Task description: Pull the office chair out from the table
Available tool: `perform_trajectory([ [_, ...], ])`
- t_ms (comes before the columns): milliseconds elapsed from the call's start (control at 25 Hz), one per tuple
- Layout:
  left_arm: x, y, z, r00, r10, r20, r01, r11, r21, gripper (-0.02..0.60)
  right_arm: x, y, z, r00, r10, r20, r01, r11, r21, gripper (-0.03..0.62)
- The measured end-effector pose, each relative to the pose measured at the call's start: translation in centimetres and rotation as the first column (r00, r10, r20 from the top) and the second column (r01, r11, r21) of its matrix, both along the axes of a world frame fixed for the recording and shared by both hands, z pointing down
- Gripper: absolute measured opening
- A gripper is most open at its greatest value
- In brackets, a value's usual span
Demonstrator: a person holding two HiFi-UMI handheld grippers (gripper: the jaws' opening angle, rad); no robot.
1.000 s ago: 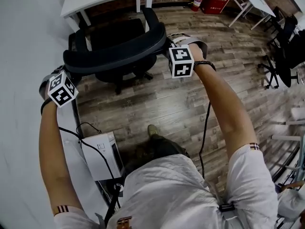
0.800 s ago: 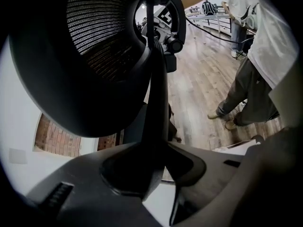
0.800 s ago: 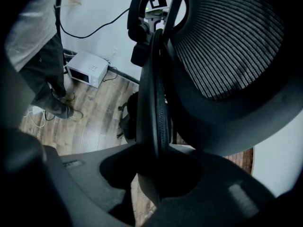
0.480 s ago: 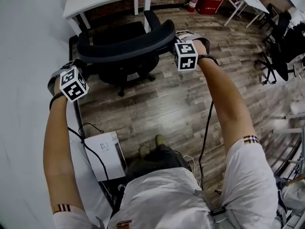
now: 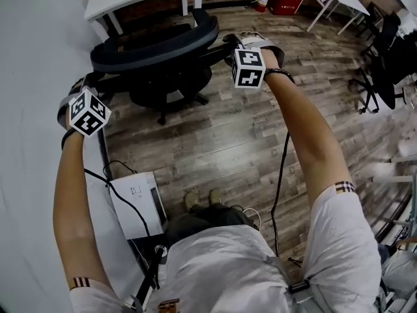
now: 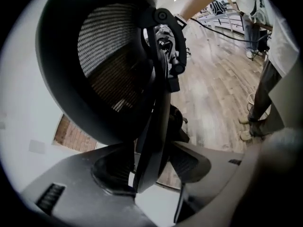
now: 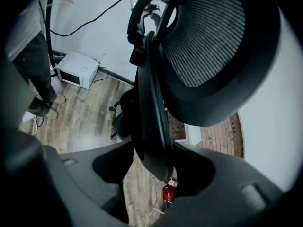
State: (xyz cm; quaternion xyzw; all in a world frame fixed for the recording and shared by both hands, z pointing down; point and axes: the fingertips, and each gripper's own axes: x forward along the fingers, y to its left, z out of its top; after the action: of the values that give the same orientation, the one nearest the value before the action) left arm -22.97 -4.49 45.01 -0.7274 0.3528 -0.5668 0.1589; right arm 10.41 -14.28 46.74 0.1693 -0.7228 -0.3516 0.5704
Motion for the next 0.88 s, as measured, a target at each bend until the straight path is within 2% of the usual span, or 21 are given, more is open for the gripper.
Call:
perform_trajectory([
  [80, 0.9, 0.9, -0.9, 0.999, -0.018, -0.031, 0.019, 1.000, 0.024, 0.227, 0.3, 0.5, -1.4, 0.999, -0.006, 0.038, 0.004, 0.999, 0.037, 0.247],
  [200, 2.5, 2.5, -2.1, 0.997, -0.032, -0.077, 0.036, 0.998, 0.058, 0.227, 0.7, 1.8, -3.4, 0.995, -0.011, 0.100, 0.007, 0.999, 0.045, 0.247],
  [320, 4.5, 4.3, -3.9, 0.985, -0.034, -0.169, 0.053, 0.993, 0.107, 0.227, 1.1, 3.5, -5.1, 0.984, -0.008, 0.179, 0.001, 0.999, 0.036, 0.247],
  [440, 6.4, 6.1, -5.9, 0.956, -0.025, -0.291, 0.072, 0.985, 0.154, 0.227, 1.0, 5.6, -6.2, 0.957, 0.006, 0.291, -0.003, 1.000, -0.011, 0.233],
  [520, 7.9, 7.1, -7.4, 0.925, -0.004, -0.380, 0.081, 0.979, 0.186, 0.227, 0.6, 7.2, -6.7, 0.927, 0.018, 0.374, 0.002, 0.999, -0.053, 0.230],
  [600, 9.7, 8.2, -9.1, 0.877, 0.023, -0.481, 0.093, 0.972, 0.216, 0.227, 0.2, 8.8, -7.4, 0.893, 0.029, 0.449, 0.011, 0.996, -0.085, 0.226],
  [680, 12.0, 9.5, -11.2, 0.803, 0.060, -0.592, 0.104, 0.965, 0.239, 0.225, -0.2, 10.3, -8.4, 0.849, 0.040, 0.528, 0.018, 0.994, -0.104, 0.209],
  [760, 14.0, 10.6, -13.4, 0.711, 0.107, -0.695, 0.117, 0.957, 0.267, 0.221, -0.8, 12.0, -9.8, 0.788, 0.047, 0.614, 0.033, 0.993, -0.117, 0.189],
  [880, 16.2, 12.4, -16.4, 0.555, 0.171, -0.814, 0.144, 0.944, 0.296, 0.202, -2.2, 14.6, -12.2, 0.676, 0.048, 0.736, 0.071, 0.989, -0.130, 0.160],
])
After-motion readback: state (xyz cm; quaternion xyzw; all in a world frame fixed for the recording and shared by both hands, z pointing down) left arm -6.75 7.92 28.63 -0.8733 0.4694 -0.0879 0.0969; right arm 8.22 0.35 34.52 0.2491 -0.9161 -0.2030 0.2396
